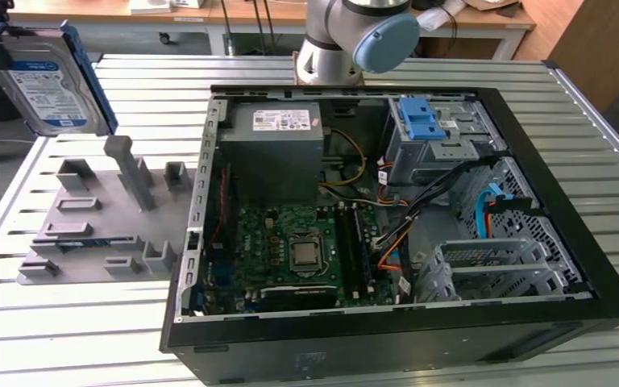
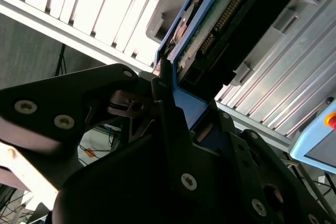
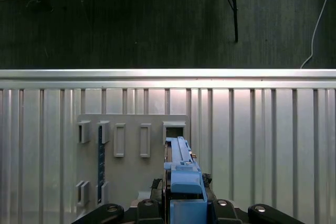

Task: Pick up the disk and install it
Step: 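Pick up the disk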

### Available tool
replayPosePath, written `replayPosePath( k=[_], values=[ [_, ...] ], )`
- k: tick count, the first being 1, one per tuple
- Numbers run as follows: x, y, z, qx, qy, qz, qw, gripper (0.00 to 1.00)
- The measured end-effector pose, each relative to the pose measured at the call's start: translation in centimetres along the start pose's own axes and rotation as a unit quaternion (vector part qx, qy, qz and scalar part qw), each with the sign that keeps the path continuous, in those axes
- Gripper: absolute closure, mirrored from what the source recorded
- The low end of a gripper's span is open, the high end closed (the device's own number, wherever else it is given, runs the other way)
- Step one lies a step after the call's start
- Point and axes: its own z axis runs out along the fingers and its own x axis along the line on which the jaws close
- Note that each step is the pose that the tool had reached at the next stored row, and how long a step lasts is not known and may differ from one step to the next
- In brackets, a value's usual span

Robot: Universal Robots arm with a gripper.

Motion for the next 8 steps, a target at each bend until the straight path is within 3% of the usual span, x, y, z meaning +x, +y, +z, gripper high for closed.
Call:
replayPosePath(
  k=[8],
  values=[
    [0.00, 0.00, -0.25, 0.0000, 0.0000, 0.000, 1.0000, 0.64]
  ],
)
